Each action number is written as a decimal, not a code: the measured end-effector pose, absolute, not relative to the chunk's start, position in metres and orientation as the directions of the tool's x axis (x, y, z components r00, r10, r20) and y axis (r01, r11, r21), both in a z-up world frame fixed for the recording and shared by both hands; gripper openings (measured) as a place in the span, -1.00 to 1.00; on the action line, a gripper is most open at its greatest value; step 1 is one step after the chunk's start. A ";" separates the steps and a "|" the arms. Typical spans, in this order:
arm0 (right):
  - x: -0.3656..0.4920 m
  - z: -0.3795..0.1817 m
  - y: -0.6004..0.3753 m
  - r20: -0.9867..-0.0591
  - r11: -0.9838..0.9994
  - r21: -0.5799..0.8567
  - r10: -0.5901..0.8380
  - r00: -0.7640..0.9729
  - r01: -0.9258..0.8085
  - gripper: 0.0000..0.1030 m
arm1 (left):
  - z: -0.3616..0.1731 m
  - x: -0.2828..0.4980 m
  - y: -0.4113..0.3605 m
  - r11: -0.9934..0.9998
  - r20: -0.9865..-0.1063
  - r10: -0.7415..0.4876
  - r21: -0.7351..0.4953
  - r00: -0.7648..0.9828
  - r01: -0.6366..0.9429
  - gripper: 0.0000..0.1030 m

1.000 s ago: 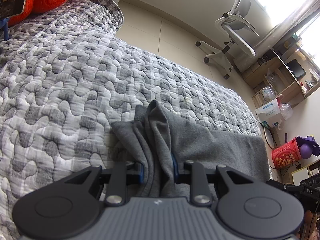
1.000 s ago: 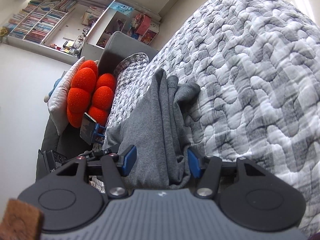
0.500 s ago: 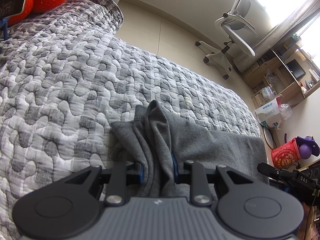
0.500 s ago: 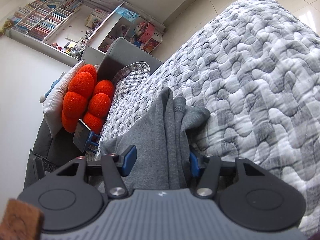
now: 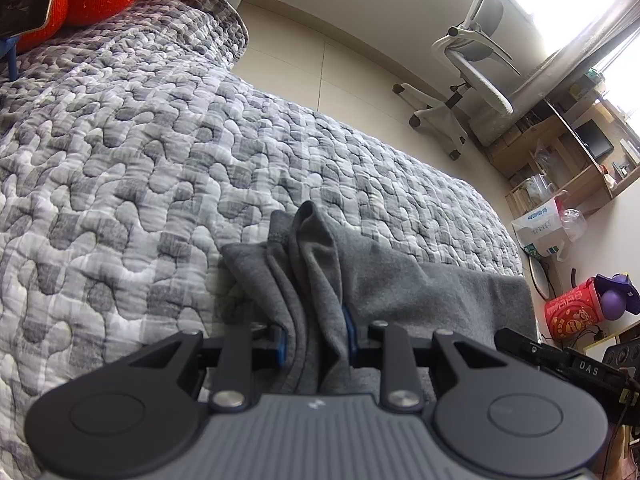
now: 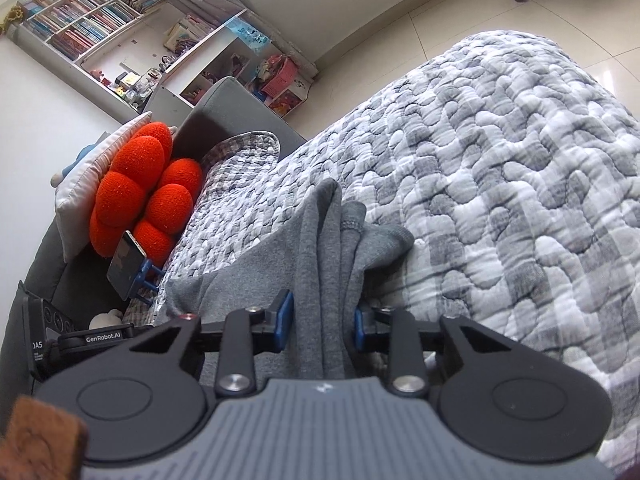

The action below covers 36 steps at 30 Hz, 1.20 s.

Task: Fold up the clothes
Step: 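Hold the shirt edge with the left gripper while the right gripper pinches the folded stack, then lift the folded grey shirt with both grippers and carry it toward the sofa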

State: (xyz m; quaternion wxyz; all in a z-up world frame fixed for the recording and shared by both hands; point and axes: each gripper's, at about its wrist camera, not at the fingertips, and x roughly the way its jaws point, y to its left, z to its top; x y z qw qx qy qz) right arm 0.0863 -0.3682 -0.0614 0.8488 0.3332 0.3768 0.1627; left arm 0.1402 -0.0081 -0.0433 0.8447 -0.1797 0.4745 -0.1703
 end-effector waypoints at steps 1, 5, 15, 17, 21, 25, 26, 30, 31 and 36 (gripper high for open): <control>0.086 -0.061 -0.367 -0.533 0.726 0.687 0.525 0.663 -0.022 -0.43 | -0.043 0.140 -0.008 0.877 -0.741 -0.458 -0.465 0.492 0.116 -0.48; 0.084 -0.060 -0.362 -0.542 0.727 0.686 0.524 0.657 -0.014 -0.43 | -0.043 0.141 -0.009 0.878 -0.743 -0.456 -0.464 0.491 0.113 -0.48; 0.085 -0.051 -0.343 -0.591 0.793 0.609 0.458 0.665 -0.005 -0.49 | -0.043 0.140 -0.012 0.887 -0.748 -0.442 -0.448 0.494 0.113 -0.48; 0.084 -0.046 -0.335 -0.609 0.821 0.571 0.426 0.669 -0.003 -0.52 | -0.041 0.139 -0.015 0.894 -0.752 -0.430 -0.433 0.500 0.117 -0.49; 0.083 -0.034 -0.321 -0.630 0.872 0.490 0.363 0.686 -0.012 -0.59 | -0.034 0.136 -0.019 0.906 -0.753 -0.408 -0.406 0.517 0.123 -0.58; 0.080 -0.022 -0.300 -0.634 0.927 0.372 0.297 0.714 -0.055 -0.60 | -0.025 0.131 -0.026 0.922 -0.749 -0.377 -0.359 0.545 0.143 -0.61; 0.080 -0.021 -0.296 -0.634 0.934 0.351 0.285 0.719 -0.062 -0.60 | -0.023 0.130 -0.028 0.926 -0.749 -0.367 -0.348 0.552 0.145 -0.62; 0.082 -0.015 -0.280 -0.628 0.957 0.281 0.242 0.740 -0.074 -0.60 | -0.019 0.125 -0.036 0.945 -0.749 -0.323 -0.289 0.578 0.154 -0.63; 0.082 -0.014 -0.277 -0.623 0.960 0.270 0.235 0.746 -0.077 -0.61 | -0.017 0.122 -0.036 0.948 -0.748 -0.314 -0.277 0.585 0.154 -0.63; 0.081 -0.008 -0.267 -0.602 0.971 0.218 0.215 0.769 -0.101 -0.62 | -0.005 0.115 -0.037 0.962 -0.731 -0.269 -0.232 0.627 0.143 -0.64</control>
